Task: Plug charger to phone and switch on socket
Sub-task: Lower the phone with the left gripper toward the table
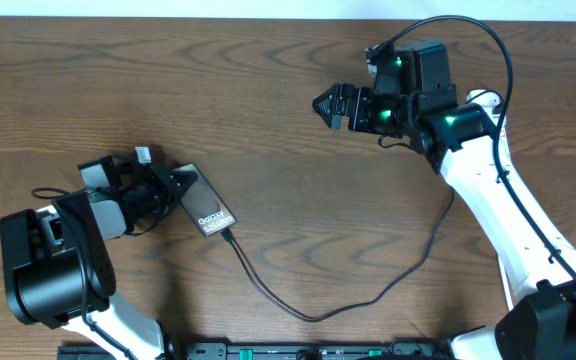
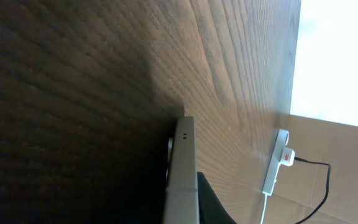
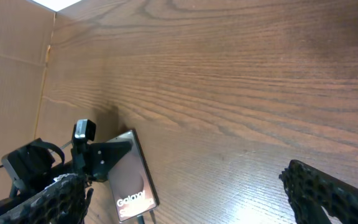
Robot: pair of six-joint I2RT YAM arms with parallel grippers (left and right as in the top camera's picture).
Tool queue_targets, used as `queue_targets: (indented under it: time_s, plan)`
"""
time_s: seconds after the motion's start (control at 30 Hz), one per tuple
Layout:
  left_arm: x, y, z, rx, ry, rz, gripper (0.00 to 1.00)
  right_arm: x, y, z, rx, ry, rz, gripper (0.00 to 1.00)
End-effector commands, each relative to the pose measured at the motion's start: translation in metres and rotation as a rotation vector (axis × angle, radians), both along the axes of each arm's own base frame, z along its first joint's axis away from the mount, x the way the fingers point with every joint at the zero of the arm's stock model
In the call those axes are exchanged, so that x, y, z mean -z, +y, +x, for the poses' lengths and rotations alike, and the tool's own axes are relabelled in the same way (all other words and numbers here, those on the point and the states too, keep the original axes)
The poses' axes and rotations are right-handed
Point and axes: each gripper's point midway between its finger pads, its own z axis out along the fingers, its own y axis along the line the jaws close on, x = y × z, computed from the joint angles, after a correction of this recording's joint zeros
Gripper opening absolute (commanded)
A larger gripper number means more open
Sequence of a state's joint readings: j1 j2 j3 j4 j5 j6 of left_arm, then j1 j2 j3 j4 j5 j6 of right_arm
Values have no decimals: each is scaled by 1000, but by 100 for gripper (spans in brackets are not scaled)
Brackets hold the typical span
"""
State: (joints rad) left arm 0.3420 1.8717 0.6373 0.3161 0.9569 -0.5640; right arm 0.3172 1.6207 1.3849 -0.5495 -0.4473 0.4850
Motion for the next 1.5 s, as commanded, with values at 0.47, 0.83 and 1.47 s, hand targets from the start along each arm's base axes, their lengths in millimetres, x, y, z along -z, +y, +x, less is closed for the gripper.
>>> queue_targets:
  time_s: [0.47,0.83,1.47]
  plan:
    - [15,6,-6,-22,56,63,24,-7,3,-1,-10,-33,-11,99]
    - [19,4,-13,-21,98,49,70,-7,2,0,-7,-34,-14,99]
    - [34,9,-26,-47,190,91,88,-7,1,0,-3,-35,-18,99]
